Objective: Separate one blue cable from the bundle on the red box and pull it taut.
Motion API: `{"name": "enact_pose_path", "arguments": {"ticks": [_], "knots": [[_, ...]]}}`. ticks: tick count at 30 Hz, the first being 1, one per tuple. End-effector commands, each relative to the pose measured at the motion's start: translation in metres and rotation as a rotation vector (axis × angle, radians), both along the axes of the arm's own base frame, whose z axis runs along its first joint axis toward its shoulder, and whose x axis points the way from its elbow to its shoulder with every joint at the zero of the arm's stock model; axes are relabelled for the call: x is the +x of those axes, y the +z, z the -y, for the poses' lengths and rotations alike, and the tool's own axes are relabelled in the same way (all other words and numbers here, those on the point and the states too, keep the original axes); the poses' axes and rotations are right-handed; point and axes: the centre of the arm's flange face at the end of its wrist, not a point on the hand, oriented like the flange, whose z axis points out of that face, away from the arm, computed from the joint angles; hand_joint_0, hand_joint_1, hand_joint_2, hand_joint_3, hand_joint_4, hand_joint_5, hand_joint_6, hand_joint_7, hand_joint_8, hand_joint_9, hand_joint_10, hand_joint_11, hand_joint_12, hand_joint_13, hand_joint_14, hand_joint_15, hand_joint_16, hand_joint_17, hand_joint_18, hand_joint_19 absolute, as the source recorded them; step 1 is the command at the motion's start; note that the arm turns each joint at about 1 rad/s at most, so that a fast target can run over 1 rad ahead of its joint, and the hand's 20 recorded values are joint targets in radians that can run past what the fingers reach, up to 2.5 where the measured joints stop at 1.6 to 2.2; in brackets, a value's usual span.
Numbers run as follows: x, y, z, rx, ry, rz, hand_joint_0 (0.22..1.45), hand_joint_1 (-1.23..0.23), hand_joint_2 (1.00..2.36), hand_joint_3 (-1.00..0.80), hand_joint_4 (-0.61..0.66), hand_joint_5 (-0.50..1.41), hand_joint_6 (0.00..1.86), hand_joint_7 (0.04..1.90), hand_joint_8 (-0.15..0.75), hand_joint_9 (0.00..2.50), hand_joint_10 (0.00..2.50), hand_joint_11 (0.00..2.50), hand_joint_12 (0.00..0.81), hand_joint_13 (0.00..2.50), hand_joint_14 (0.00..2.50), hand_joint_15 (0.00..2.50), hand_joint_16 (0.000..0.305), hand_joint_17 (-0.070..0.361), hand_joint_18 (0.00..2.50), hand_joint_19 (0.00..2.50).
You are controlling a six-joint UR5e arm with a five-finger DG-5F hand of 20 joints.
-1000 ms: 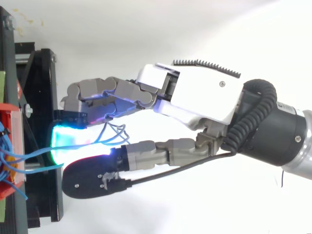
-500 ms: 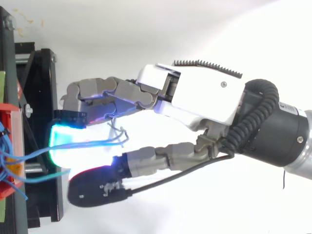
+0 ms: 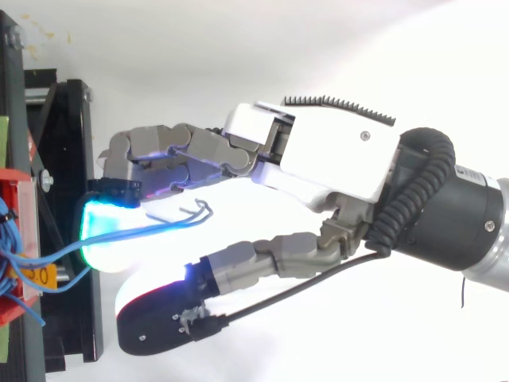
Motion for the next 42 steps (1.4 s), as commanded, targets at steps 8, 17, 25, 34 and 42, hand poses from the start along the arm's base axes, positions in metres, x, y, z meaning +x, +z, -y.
{"name": "enact_pose_path", "arguments": {"ticks": [8, 17, 25, 34, 42], "knots": [[0.0000, -0.0001, 0.0001, 0.000, 0.000, 0.000, 0.58, -0.46, 1.00, -0.47, 0.20, -0.10, 0.50, 1.29, 0.304, 0.63, 0.01, 0.28, 0.351, 0.32, 0.00, 0.10, 0.049, 0.111, 0.35, 0.35], [0.0000, -0.0001, 0.0001, 0.000, 0.000, 0.000, 0.67, -0.58, 1.01, -0.19, 0.19, -0.09, 0.50, 1.29, 0.307, 0.66, 0.01, 0.29, 0.349, 0.35, 0.00, 0.12, 0.049, 0.110, 0.38, 0.35], [0.0000, -0.0001, 0.0001, -0.001, 0.000, -0.001, 0.71, -0.79, 1.01, -0.10, 0.20, -0.10, 0.50, 1.29, 0.292, 0.62, 0.01, 0.30, 0.347, 0.33, 0.00, 0.11, 0.049, 0.109, 0.36, 0.35], [0.0000, -0.0001, 0.0001, -0.003, 0.000, -0.001, 0.66, -0.84, 1.01, -0.30, 0.18, -0.11, 0.50, 1.29, 0.278, 0.58, 0.01, 0.29, 0.341, 0.30, 0.00, 0.10, 0.048, 0.107, 0.33, 0.34], [0.0000, -0.0001, 0.0001, -0.003, 0.000, -0.001, 0.55, -0.53, 1.00, -0.50, 0.21, -0.10, 0.50, 1.28, 0.307, 0.63, 0.01, 0.29, 0.355, 0.34, 0.00, 0.12, 0.050, 0.112, 0.36, 0.36]]}}
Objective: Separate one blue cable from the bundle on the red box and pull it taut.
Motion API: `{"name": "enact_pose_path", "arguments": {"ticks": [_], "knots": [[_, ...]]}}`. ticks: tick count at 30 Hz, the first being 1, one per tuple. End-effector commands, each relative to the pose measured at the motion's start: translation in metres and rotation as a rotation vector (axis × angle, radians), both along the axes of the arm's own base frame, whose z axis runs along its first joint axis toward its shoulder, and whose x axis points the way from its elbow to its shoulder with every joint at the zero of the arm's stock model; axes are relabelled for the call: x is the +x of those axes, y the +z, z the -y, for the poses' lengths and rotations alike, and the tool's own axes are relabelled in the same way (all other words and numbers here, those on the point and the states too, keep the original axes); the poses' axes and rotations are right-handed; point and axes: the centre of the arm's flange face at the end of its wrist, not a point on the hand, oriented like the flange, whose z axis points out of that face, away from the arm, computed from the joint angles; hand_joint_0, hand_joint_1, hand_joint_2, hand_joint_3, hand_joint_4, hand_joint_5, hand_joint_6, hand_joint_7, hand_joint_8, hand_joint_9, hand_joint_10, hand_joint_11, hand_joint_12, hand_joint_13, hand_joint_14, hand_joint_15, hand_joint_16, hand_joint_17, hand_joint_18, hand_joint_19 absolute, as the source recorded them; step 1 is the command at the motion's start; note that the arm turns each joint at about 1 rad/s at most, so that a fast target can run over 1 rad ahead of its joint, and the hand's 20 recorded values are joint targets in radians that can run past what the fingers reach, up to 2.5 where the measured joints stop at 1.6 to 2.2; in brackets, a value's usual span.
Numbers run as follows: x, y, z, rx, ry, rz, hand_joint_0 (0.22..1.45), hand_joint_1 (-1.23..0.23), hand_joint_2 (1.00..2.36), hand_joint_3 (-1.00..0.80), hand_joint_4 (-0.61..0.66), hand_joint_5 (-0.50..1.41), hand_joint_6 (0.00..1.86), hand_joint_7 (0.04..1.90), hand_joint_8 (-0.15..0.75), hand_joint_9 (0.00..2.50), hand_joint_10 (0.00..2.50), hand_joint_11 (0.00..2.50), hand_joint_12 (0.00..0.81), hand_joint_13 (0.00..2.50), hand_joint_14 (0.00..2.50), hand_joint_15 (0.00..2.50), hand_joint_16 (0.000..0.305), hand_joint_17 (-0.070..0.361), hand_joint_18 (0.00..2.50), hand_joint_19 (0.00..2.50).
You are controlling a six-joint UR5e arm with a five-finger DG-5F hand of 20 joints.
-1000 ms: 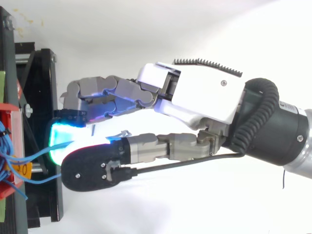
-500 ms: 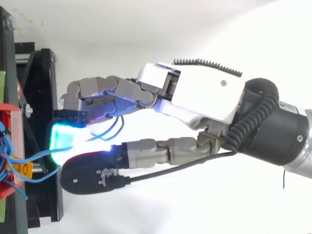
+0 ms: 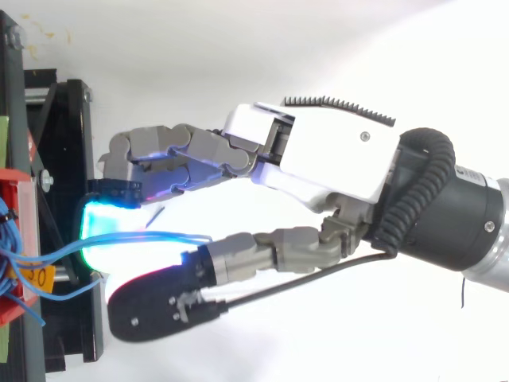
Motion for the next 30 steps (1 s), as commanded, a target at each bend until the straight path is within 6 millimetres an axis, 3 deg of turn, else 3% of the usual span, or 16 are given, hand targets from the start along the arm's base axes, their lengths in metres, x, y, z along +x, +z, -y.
{"name": "enact_pose_path", "arguments": {"ticks": [1, 5, 15, 24, 30], "knots": [[0.0002, 0.0007, 0.0002, 0.000, 0.000, 0.001, 0.56, -0.51, 1.00, -0.50, 0.21, -0.10, 0.50, 1.28, 0.307, 0.64, 0.01, 0.28, 0.355, 0.35, 0.00, 0.12, 0.050, 0.112, 0.36, 0.36], [0.0001, 0.0001, 0.0002, 0.000, 0.000, 0.001, 0.64, -0.46, 1.01, -0.38, 0.18, -0.09, 0.50, 1.29, 0.306, 0.67, 0.01, 0.30, 0.350, 0.37, 0.00, 0.12, 0.048, 0.109, 0.37, 0.36], [0.0002, 0.0007, 0.0002, 0.000, 0.000, 0.001, 0.72, -0.73, 1.01, -0.05, 0.20, -0.10, 0.50, 1.29, 0.308, 0.67, 0.01, 0.30, 0.357, 0.38, 0.00, 0.13, 0.050, 0.112, 0.39, 0.36], [-0.0001, 0.0000, 0.0002, 0.000, 0.000, -0.001, 0.71, -0.87, 1.01, -0.14, 0.17, -0.11, 0.50, 1.29, 0.276, 0.57, 0.01, 0.29, 0.339, 0.30, 0.00, 0.11, 0.048, 0.109, 0.32, 0.32], [0.0001, 0.0001, 0.0002, 0.000, 0.000, 0.001, 0.64, -0.88, 1.01, -0.35, 0.19, -0.11, 0.50, 1.28, 0.268, 0.54, 0.01, 0.29, 0.338, 0.28, 0.00, 0.10, 0.049, 0.109, 0.31, 0.33]]}}
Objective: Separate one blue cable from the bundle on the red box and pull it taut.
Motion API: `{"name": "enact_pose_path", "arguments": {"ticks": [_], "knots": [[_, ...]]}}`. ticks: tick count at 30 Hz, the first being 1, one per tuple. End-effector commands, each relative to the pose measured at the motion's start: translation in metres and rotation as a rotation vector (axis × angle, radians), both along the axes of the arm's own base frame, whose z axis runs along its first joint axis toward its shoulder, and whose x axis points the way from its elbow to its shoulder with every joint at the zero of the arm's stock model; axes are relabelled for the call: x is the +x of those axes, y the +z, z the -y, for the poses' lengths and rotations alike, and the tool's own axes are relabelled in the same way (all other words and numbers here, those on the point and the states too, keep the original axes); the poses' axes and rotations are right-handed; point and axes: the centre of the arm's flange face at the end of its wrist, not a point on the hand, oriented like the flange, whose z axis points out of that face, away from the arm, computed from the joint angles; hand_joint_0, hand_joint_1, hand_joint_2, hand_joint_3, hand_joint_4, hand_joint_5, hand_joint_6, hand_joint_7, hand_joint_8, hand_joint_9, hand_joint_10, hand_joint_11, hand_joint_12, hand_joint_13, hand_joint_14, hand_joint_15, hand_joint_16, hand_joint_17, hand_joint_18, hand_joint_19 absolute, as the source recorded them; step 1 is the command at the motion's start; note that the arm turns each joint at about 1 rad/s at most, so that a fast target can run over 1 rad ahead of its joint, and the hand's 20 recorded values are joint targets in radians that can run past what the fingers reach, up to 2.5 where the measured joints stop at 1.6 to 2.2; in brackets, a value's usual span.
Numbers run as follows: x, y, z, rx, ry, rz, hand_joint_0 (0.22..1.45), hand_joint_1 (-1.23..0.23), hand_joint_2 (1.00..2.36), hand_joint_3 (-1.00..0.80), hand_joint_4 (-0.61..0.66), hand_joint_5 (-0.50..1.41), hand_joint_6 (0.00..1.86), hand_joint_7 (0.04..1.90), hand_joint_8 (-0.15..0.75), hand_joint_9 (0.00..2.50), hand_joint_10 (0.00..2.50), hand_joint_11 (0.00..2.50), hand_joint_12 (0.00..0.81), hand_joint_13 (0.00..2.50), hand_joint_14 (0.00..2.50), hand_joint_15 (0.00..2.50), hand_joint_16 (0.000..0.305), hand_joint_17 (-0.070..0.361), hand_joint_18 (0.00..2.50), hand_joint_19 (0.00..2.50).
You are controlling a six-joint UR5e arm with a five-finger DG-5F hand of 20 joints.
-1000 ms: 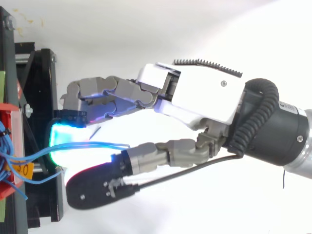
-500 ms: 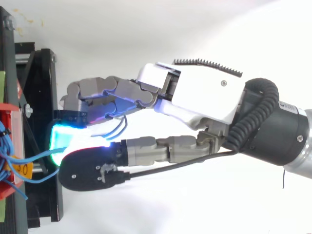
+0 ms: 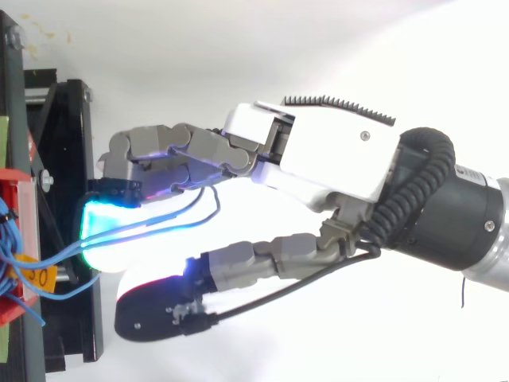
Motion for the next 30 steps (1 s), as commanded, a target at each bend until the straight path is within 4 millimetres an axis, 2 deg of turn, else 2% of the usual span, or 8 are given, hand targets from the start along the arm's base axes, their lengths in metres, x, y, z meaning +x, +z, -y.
{"name": "enact_pose_path", "arguments": {"ticks": [1, 3, 6, 11, 14, 22, 26, 30], "knots": [[0.0001, 0.0000, -0.0012, 0.000, 0.002, 0.001, 0.64, -0.87, 1.01, -0.37, 0.19, -0.11, 0.50, 1.28, 0.270, 0.54, 0.01, 0.29, 0.338, 0.28, 0.00, 0.10, 0.049, 0.109, 0.31, 0.33], [-0.0001, -0.0001, 0.0000, 0.000, 0.000, -0.001, 0.62, -0.82, 1.00, -0.42, 0.19, -0.11, 0.50, 1.29, 0.276, 0.56, 0.01, 0.29, 0.340, 0.29, 0.00, 0.11, 0.049, 0.109, 0.31, 0.34], [-0.0001, -0.0001, -0.0011, 0.000, 0.002, -0.001, 0.55, -0.62, 1.00, -0.50, 0.21, -0.11, 0.50, 1.28, 0.299, 0.60, 0.01, 0.29, 0.353, 0.32, 0.00, 0.12, 0.051, 0.114, 0.33, 0.35], [0.0004, 0.0007, -0.0012, 0.001, 0.002, 0.002, 0.59, -0.42, 1.00, -0.46, 0.19, -0.10, 0.50, 1.29, 0.299, 0.62, 0.01, 0.29, 0.348, 0.33, 0.00, 0.12, 0.049, 0.111, 0.34, 0.35], [0.0002, 0.0006, -0.0012, -0.001, 0.002, 0.000, 0.63, -0.45, 1.01, -0.36, 0.19, -0.10, 0.50, 1.29, 0.298, 0.62, 0.01, 0.28, 0.345, 0.33, 0.00, 0.12, 0.049, 0.111, 0.34, 0.36], [-0.0001, -0.0001, -0.0011, 0.000, 0.002, -0.001, 0.73, -0.70, 1.01, -0.02, 0.20, -0.10, 0.50, 1.29, 0.298, 0.64, 0.01, 0.29, 0.351, 0.36, 0.00, 0.13, 0.049, 0.111, 0.36, 0.37], [0.0002, 0.0006, -0.0012, 0.000, 0.002, 0.001, 0.74, -0.79, 1.01, 0.01, 0.20, -0.10, 0.50, 1.29, 0.289, 0.60, 0.01, 0.29, 0.348, 0.32, 0.01, 0.12, 0.050, 0.112, 0.33, 0.36], [-0.0001, -0.0001, -0.0011, 0.001, 0.002, 0.000, 0.72, -0.87, 1.01, -0.10, 0.18, -0.11, 0.50, 1.29, 0.274, 0.55, 0.01, 0.29, 0.342, 0.29, 0.00, 0.11, 0.049, 0.111, 0.31, 0.32]]}}
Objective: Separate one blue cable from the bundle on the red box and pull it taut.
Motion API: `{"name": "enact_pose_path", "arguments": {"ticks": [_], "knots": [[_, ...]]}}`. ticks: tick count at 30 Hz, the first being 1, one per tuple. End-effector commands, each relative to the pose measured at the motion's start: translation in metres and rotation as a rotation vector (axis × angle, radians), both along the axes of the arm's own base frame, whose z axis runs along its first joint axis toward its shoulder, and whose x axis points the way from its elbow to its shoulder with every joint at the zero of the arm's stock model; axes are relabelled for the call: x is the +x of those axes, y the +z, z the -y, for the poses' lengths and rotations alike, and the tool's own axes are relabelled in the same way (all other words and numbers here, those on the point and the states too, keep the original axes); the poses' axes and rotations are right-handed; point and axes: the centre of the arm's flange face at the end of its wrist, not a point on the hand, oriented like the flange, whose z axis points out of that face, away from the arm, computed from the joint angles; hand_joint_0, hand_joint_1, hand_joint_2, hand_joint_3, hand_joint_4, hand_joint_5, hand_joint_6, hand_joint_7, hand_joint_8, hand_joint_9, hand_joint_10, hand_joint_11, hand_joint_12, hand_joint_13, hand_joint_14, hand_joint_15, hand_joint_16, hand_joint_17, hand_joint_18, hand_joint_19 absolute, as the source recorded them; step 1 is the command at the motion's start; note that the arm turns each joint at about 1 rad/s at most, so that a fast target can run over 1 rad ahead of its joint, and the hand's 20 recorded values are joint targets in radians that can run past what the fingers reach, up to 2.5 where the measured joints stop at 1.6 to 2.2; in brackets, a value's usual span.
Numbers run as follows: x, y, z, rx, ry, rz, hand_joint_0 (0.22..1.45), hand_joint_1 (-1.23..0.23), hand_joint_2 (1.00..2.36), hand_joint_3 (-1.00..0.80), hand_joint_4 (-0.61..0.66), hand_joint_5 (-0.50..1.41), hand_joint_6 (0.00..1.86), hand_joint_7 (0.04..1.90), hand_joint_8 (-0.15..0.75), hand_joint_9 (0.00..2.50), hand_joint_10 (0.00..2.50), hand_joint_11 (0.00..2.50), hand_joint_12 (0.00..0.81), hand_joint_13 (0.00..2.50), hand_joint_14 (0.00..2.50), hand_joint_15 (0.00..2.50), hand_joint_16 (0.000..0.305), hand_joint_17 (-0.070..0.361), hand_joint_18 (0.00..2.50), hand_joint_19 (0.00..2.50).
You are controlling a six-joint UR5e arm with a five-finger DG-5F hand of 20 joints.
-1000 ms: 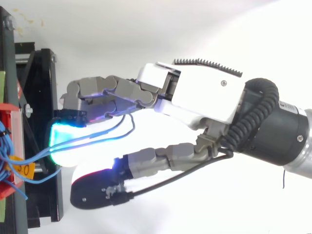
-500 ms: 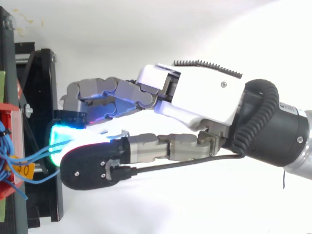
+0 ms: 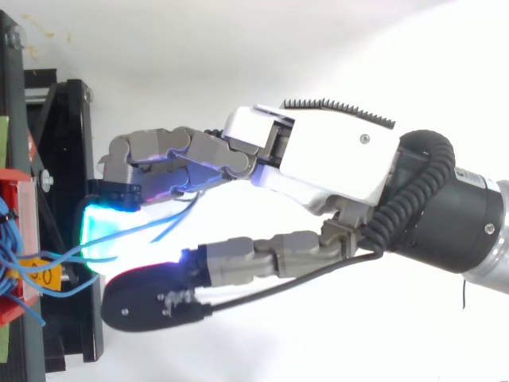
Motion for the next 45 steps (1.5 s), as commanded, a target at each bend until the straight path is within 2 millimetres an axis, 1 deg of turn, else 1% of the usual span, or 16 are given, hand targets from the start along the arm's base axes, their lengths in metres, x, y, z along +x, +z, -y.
{"name": "enact_pose_path", "arguments": {"ticks": [1, 3, 5, 6, 8, 9, 12, 15, 18, 21, 25, 31, 35, 37, 39, 45], "knots": [[-0.0001, -0.0001, 0.0005, 0.001, -0.001, 0.000, 0.71, -0.87, 1.01, -0.12, 0.17, -0.11, 0.50, 1.28, 0.272, 0.55, 0.01, 0.29, 0.341, 0.29, 0.00, 0.11, 0.049, 0.110, 0.31, 0.33], [-0.0001, -0.0001, 0.0005, 0.002, -0.001, 0.000, 0.67, -0.87, 1.01, -0.29, 0.18, -0.12, 0.50, 1.28, 0.269, 0.53, 0.01, 0.29, 0.337, 0.28, 0.00, 0.11, 0.049, 0.110, 0.31, 0.32], [-0.0001, -0.0001, 0.0005, 0.002, -0.001, 0.000, 0.64, -0.84, 1.01, -0.37, 0.19, -0.12, 0.50, 1.28, 0.267, 0.53, 0.01, 0.29, 0.337, 0.28, 0.00, 0.11, 0.049, 0.110, 0.30, 0.33], [-0.0001, -0.0001, 0.0005, 0.002, -0.001, 0.000, 0.61, -0.81, 1.00, -0.44, 0.20, -0.12, 0.50, 1.28, 0.275, 0.55, 0.01, 0.29, 0.338, 0.28, 0.00, 0.11, 0.049, 0.110, 0.30, 0.34], [-0.0001, -0.0001, 0.0005, 0.002, -0.001, 0.000, 0.58, -0.74, 1.00, -0.47, 0.20, -0.11, 0.50, 1.28, 0.283, 0.56, 0.01, 0.29, 0.343, 0.29, 0.00, 0.11, 0.049, 0.111, 0.31, 0.34], [0.0001, 0.0000, 0.0005, 0.002, -0.001, 0.002, 0.57, -0.67, 1.00, -0.50, 0.21, -0.11, 0.50, 1.27, 0.291, 0.58, 0.01, 0.29, 0.348, 0.31, 0.00, 0.12, 0.050, 0.112, 0.32, 0.34], [-0.0001, -0.0001, 0.0005, 0.002, -0.001, 0.000, 0.55, -0.52, 1.00, -0.50, 0.21, -0.10, 0.50, 1.28, 0.303, 0.60, 0.01, 0.29, 0.351, 0.32, 0.00, 0.12, 0.051, 0.114, 0.34, 0.35], [-0.0001, -0.0001, 0.0005, 0.002, -0.001, 0.000, 0.59, -0.43, 1.00, -0.46, 0.20, -0.10, 0.50, 1.28, 0.300, 0.61, 0.01, 0.28, 0.344, 0.34, 0.00, 0.12, 0.049, 0.111, 0.34, 0.36], [0.0000, -0.0001, 0.0004, 0.002, 0.001, 0.000, 0.65, -0.48, 1.01, -0.32, 0.18, -0.10, 0.50, 1.28, 0.300, 0.63, 0.01, 0.29, 0.344, 0.35, 0.00, 0.12, 0.049, 0.110, 0.35, 0.35], [0.0000, -0.0001, 0.0004, 0.002, 0.001, 0.000, 0.66, -0.54, 1.01, -0.28, 0.19, -0.10, 0.50, 1.29, 0.301, 0.63, 0.01, 0.28, 0.346, 0.35, 0.00, 0.13, 0.049, 0.110, 0.35, 0.36], [0.0000, -0.0001, 0.0004, 0.004, 0.001, 0.001, 0.63, -0.55, 1.01, -0.37, 0.20, -0.10, 0.50, 1.29, 0.300, 0.63, 0.01, 0.29, 0.346, 0.35, 0.00, 0.13, 0.049, 0.110, 0.35, 0.35], [0.0003, 0.0006, 0.0003, 0.002, 0.001, 0.002, 0.58, -0.38, 1.00, -0.50, 0.22, -0.09, 0.50, 1.28, 0.306, 0.65, 0.01, 0.28, 0.352, 0.37, 0.00, 0.13, 0.049, 0.111, 0.36, 0.36], [0.0000, -0.0001, 0.0004, -0.002, 0.001, -0.001, 0.61, -0.39, 1.00, -0.44, 0.28, -0.08, 0.50, 1.26, 0.306, 0.67, 0.01, 0.28, 0.353, 0.38, 0.00, 0.13, 0.049, 0.110, 0.38, 0.37], [-0.0002, -0.0003, 0.0016, -0.004, -0.001, -0.003, 0.64, -0.46, 1.01, -0.30, 0.31, -0.09, 0.50, 1.23, 0.305, 0.68, 0.01, 0.28, 0.357, 0.39, 0.00, 0.13, 0.049, 0.110, 0.39, 0.37], [-0.0005, -0.0005, 0.0016, -0.011, -0.001, -0.008, 0.66, -0.50, 1.01, -0.19, 0.32, -0.09, 0.50, 1.21, 0.316, 0.71, 0.01, 0.28, 0.366, 0.41, 0.00, 0.13, 0.051, 0.115, 0.42, 0.37], [-0.0005, -0.0004, 0.0009, -0.035, -0.003, -0.015, 0.69, -0.59, 1.00, -0.02, 0.29, -0.08, 0.50, 1.21, 0.338, 0.73, 0.01, 0.28, 0.385, 0.43, 0.00, 0.14, 0.055, 0.124, 0.45, 0.37]]}}
